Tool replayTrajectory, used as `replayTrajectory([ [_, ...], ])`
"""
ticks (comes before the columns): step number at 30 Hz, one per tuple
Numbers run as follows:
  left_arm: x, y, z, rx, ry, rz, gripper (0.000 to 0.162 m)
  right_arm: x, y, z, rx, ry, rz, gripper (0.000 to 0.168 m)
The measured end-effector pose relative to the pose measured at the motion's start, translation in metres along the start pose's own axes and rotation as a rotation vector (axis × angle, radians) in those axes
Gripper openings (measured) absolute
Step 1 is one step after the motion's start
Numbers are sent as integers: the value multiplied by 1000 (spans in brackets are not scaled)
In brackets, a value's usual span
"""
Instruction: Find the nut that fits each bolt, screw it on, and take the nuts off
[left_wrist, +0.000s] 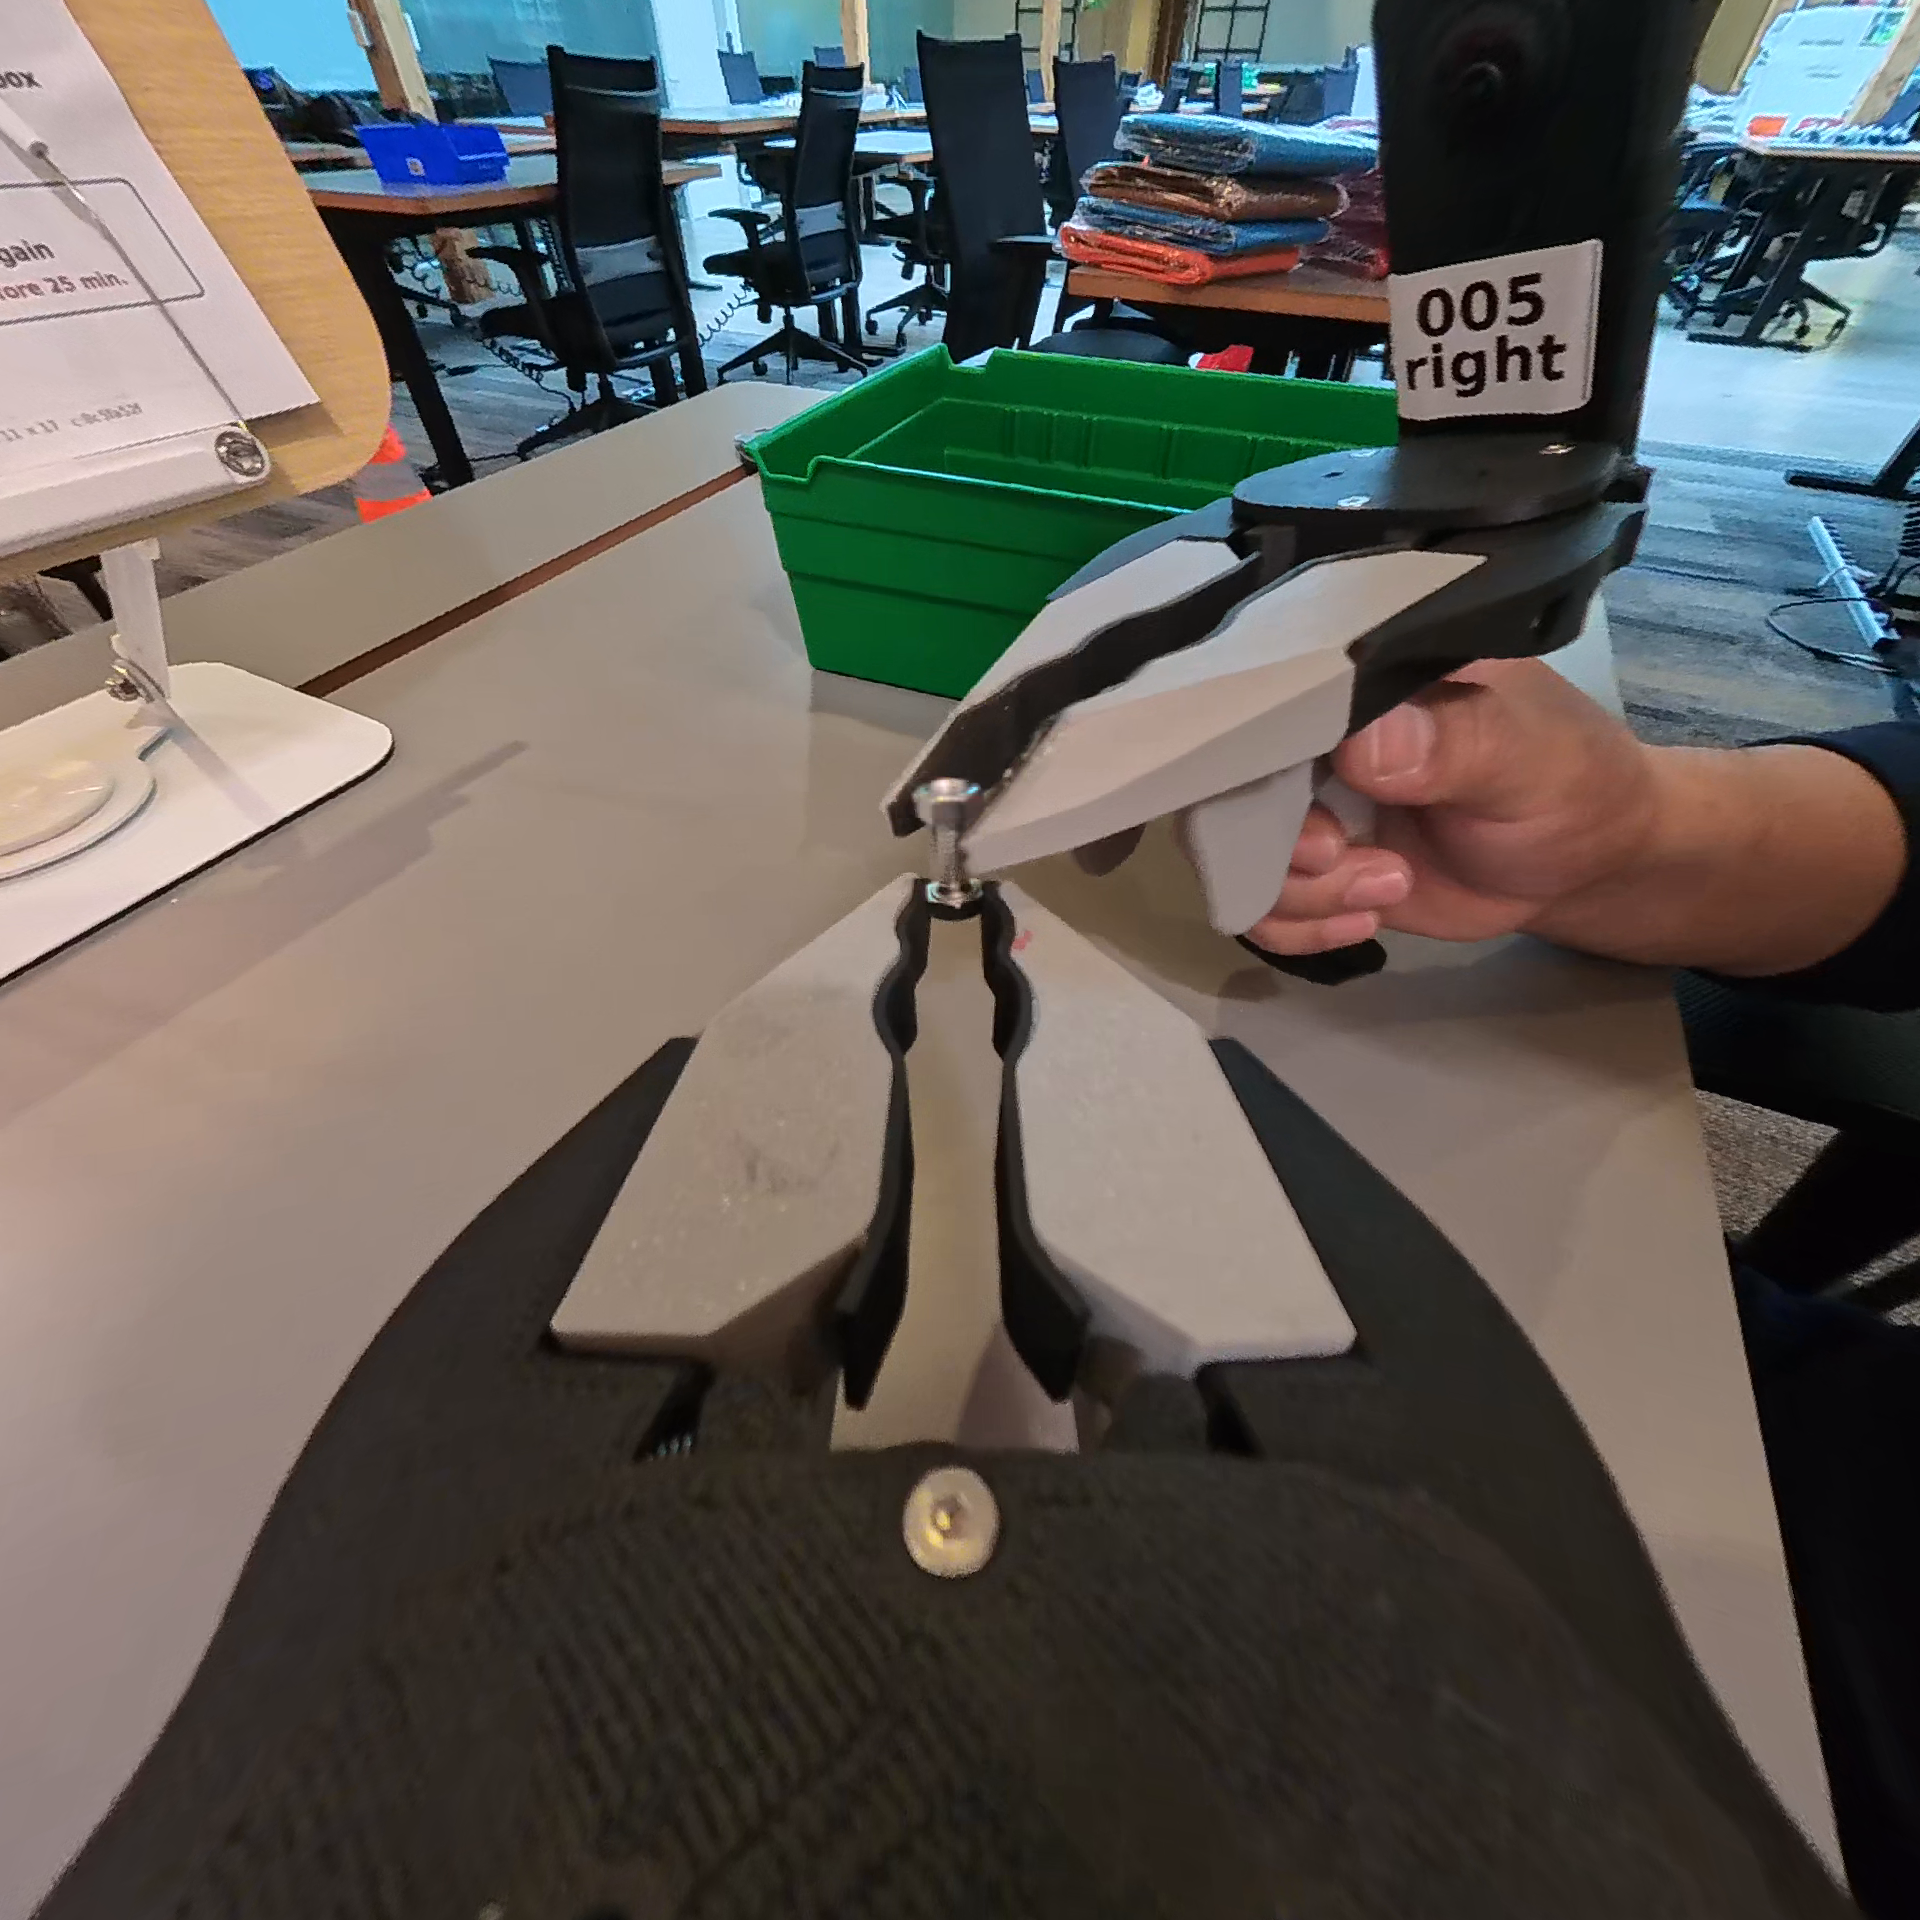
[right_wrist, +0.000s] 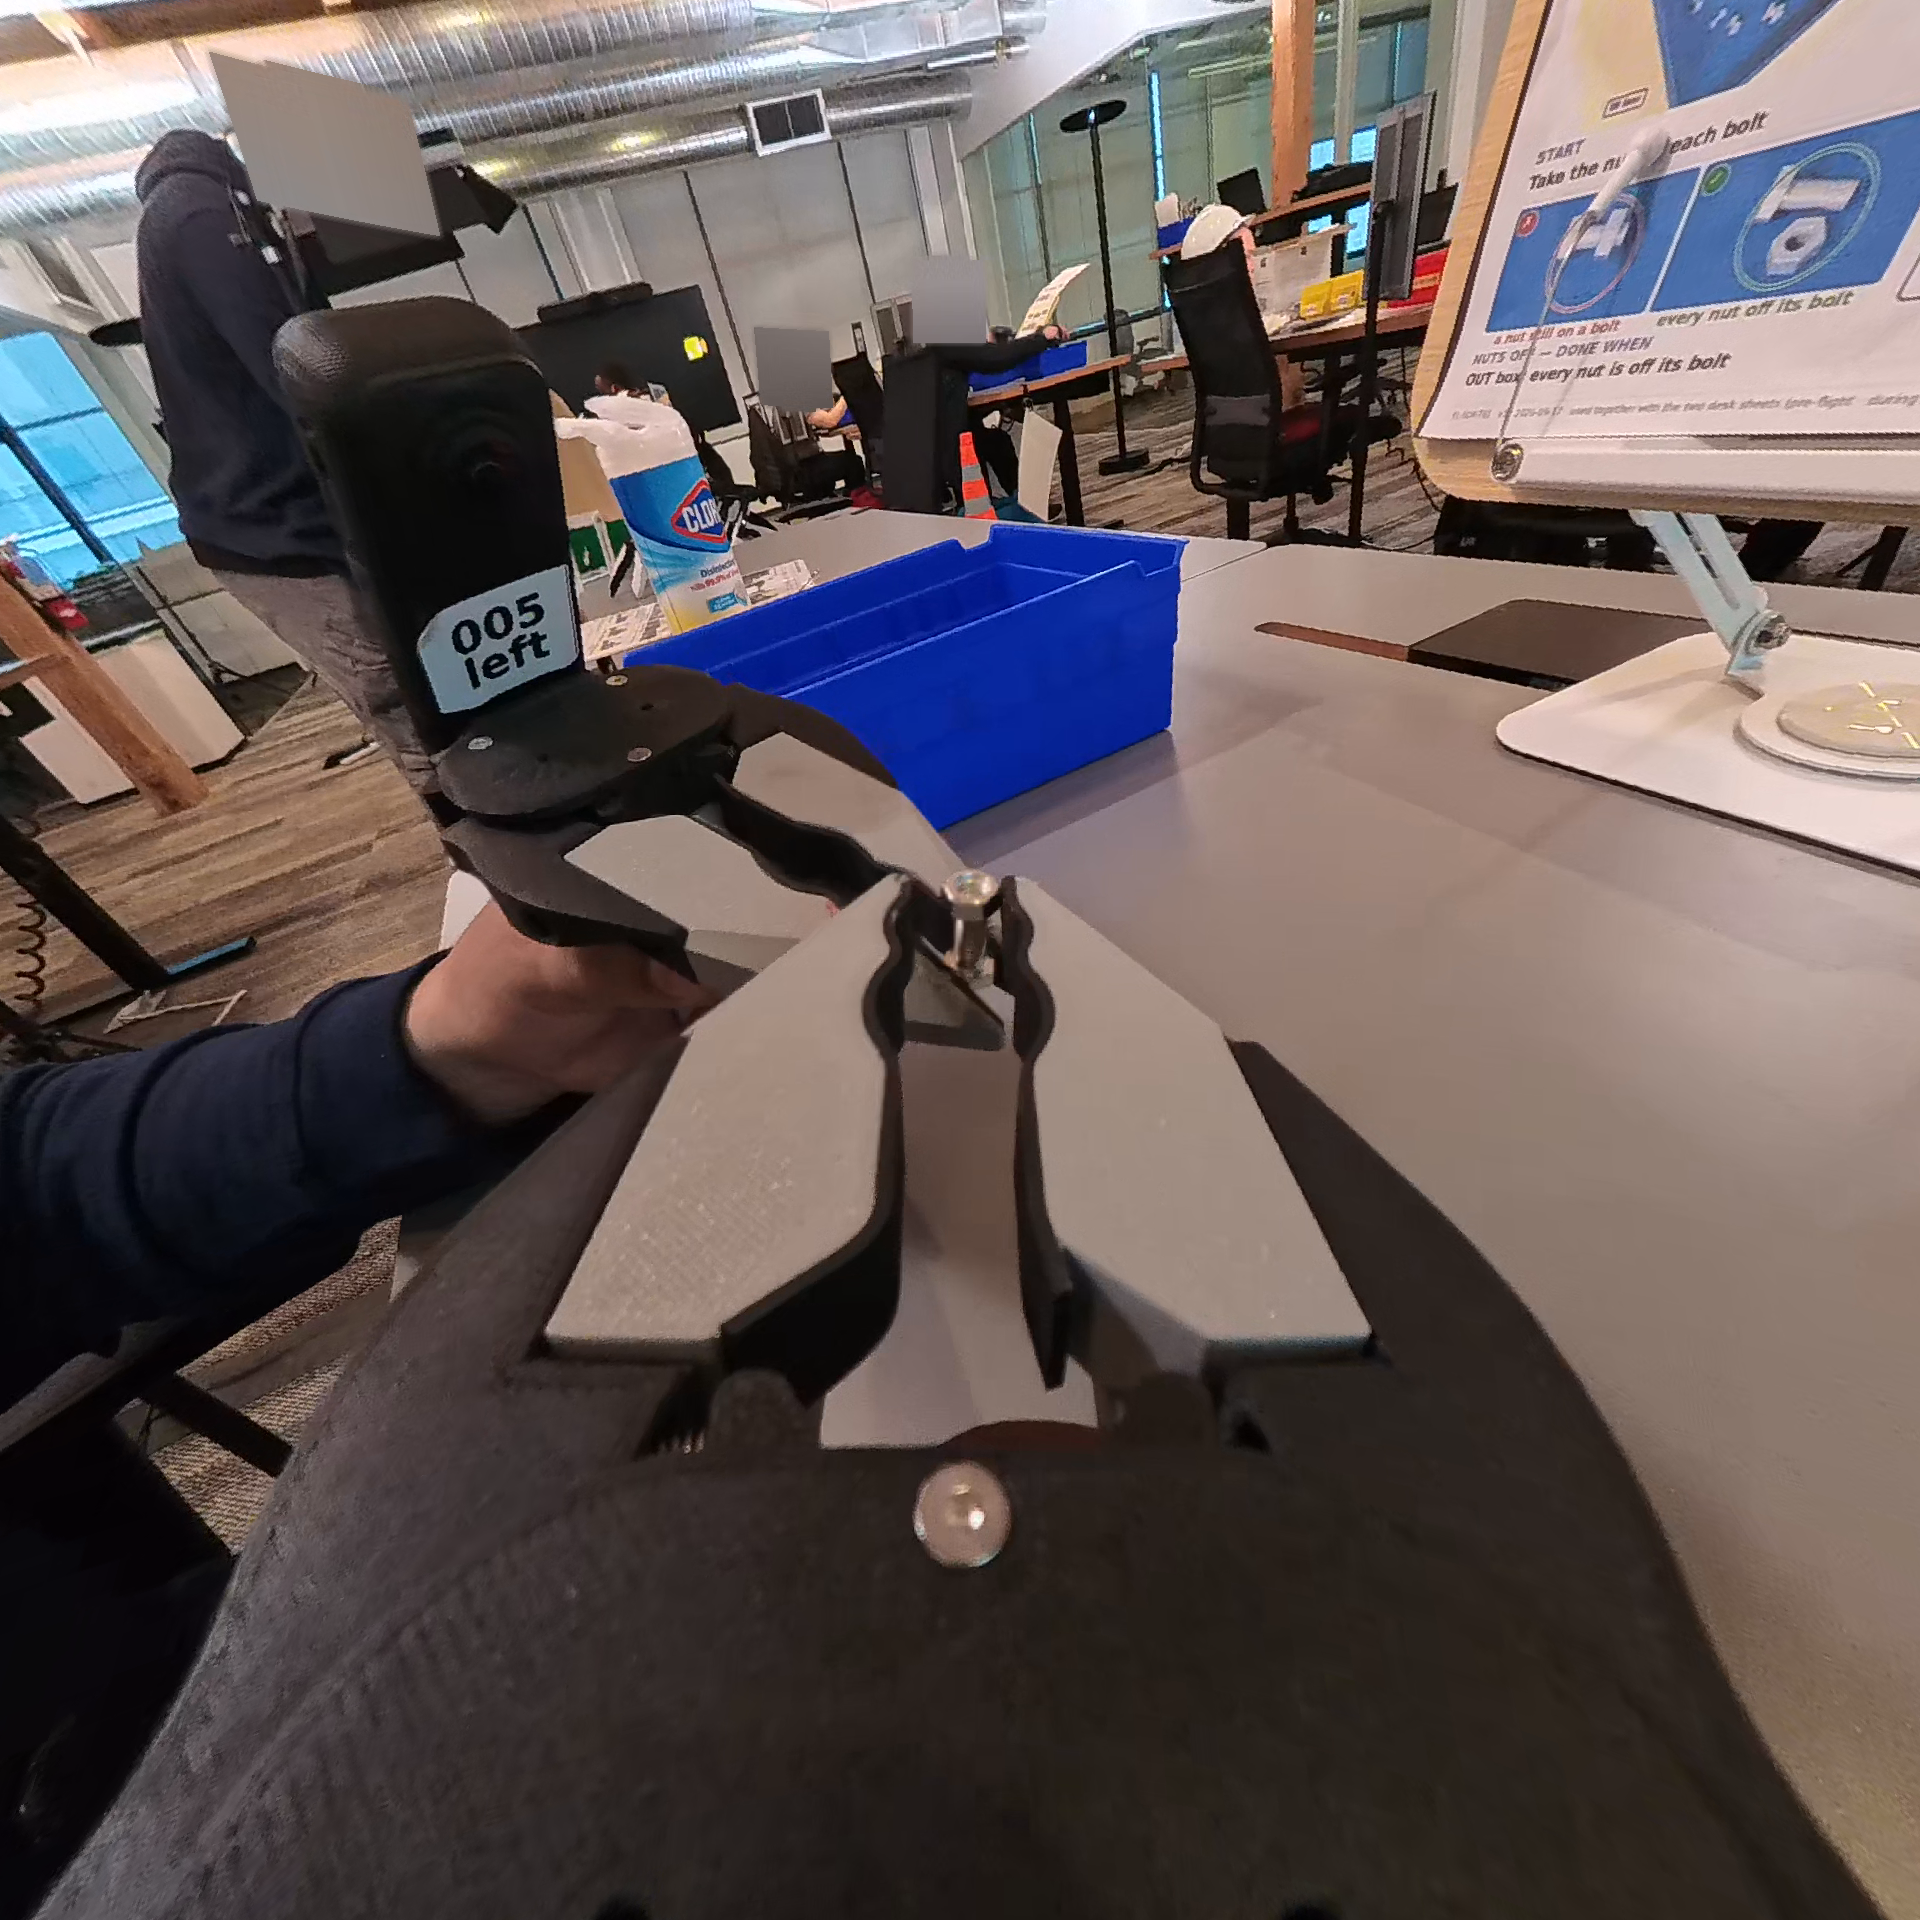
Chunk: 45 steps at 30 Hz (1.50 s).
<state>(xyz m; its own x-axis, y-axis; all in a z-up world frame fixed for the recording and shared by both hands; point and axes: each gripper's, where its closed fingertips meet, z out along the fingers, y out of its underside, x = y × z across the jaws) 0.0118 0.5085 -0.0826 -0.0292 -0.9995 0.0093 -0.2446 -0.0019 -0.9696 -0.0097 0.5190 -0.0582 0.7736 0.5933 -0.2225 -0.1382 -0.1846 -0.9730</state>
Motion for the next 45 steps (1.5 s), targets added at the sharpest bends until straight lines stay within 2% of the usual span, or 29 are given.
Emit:
replayTrajectory([
  [7, 8, 1, 4, -14, 16, 26, 7, 0, 1, 1, -8, 0, -3, 7],
  [17, 13, -6, 1, 37, 95, -57, 7, -2, -5, -2, 19, -21, -2, 7],
  [28, 8, -2, 1, 22, 64, -39, 8, 6, -19, -14, 84, -11, 22, 7],
  [34, 2, -1, 0, 27, 41, -43, 8, 14, -26, -22, 86, 70, -80, 7],
  [38, 4, 1, 1, 14, 46, -35, 7, 9, -69, -60, 183, 134, -155, 7],
  [42, 10, 2, 3, -1, 61, -14, 7, 22, -119, -130, 199, 316, -265, 7],
  [44, 14, 3, 5, -9, 66, -1, 7, 50, -115, -165, 93, 445, -267, 7],
  [45, 15, 4, 5, -15, 67, 7, 7, 71, -102, -180, 5, 507, -243, 7],
])
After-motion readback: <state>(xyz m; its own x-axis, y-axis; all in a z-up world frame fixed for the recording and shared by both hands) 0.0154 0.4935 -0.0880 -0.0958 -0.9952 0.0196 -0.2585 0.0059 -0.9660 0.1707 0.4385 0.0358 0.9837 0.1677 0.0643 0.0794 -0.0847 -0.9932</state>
